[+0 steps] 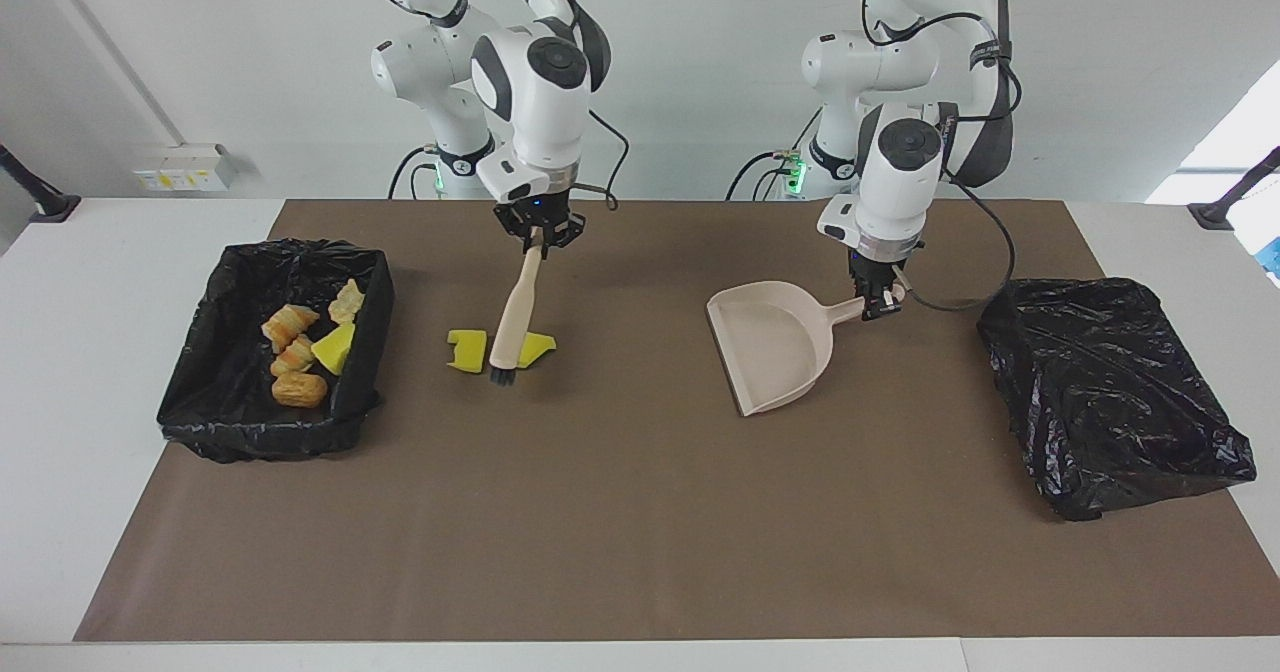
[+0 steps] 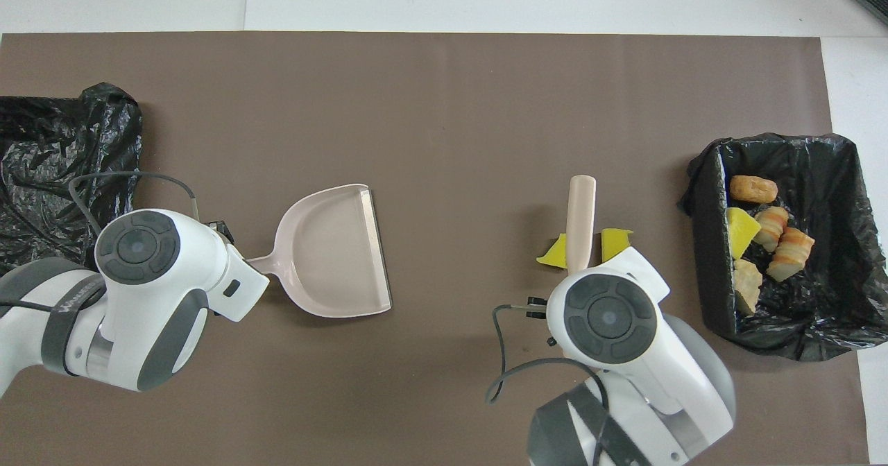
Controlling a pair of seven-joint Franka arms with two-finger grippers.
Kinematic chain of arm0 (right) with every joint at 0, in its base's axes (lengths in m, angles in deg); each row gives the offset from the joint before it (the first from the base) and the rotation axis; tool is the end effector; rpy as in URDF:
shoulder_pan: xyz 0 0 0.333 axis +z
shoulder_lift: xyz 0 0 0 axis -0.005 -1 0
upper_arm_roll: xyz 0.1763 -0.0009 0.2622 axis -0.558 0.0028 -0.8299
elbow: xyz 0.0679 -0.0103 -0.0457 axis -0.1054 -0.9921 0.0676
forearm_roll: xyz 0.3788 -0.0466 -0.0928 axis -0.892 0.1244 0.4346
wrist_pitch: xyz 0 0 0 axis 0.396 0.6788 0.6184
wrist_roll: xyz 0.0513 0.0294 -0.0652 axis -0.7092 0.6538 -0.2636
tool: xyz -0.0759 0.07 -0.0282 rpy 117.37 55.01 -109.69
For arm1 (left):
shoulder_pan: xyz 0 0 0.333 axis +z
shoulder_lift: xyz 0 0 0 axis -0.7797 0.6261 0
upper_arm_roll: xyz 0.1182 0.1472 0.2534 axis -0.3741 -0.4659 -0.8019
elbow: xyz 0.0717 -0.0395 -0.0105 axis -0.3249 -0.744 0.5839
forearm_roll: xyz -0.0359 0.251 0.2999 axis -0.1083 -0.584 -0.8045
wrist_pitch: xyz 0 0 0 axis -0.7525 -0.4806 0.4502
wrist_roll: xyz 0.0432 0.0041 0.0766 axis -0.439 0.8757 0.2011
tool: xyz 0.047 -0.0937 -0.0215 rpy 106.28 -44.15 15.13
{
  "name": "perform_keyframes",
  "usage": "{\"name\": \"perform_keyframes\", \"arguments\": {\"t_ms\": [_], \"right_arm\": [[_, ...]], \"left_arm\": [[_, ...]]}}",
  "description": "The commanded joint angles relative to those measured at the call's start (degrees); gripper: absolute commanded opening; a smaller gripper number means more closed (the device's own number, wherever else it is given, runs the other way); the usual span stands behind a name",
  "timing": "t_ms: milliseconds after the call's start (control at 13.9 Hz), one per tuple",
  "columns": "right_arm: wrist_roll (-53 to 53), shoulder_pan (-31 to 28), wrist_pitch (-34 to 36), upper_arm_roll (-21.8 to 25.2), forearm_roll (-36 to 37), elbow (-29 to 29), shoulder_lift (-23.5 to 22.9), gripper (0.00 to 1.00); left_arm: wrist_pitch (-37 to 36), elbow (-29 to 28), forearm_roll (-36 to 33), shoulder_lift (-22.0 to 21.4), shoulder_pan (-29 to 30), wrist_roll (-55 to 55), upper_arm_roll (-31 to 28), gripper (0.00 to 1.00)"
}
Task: Sweep and dump trash in bin
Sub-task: 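Move the brush behind the sponge scraps with the right gripper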
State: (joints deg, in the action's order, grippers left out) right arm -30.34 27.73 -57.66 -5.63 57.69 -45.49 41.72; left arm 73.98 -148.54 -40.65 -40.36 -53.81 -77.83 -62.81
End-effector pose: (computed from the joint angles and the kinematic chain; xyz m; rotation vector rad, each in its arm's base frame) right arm 0.4398 0.2021 0.4195 2.9120 -0.2791 -0.0635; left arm 0.4769 -0.1437 0.3695 -2.2280 2.0158 0.1651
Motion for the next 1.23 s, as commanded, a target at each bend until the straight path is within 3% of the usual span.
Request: {"name": "perform_keyframes", "arguments": {"t_ms": [0,289,577,793,938,1154], "right_arm": [[-5.6,-6.7,-1.0,-0.8,1.1,-4.8,2.7,0.00],[-17.0,-15.9,-9.7,-0.8,1.1,-15.5,8.2,0.00],[-23.5,-16.0,-10.6,-0.8,0.3,-21.3,10.7,0.00],[-24.4,-11.4,-11.2,-0.9,-5.0,-20.8,9.3,0.00],[-23.8,-7.8,-11.4,-0.9,-12.9,-16.4,6.0,0.00],[-22.8,-4.0,-11.0,-1.1,-19.2,-10.6,2.3,0.00]], "left_arm": [[-0.4,-0.5,-1.8,-0.6,-1.7,4.6,-0.7,0.00],[0.2,-0.5,-1.8,-0.5,-2.2,7.6,-0.7,0.00],[-0.1,-0.6,-1.7,-0.6,-2.1,8.1,-0.7,0.00],[-0.2,-0.6,-1.7,-0.6,-2.1,8.1,-0.7,0.00],[-0.2,-0.6,-1.7,-0.6,-2.1,8.2,-0.7,0.00],[-0.3,-0.6,-1.7,-0.6,-2.1,8.2,-0.7,0.00]]}}
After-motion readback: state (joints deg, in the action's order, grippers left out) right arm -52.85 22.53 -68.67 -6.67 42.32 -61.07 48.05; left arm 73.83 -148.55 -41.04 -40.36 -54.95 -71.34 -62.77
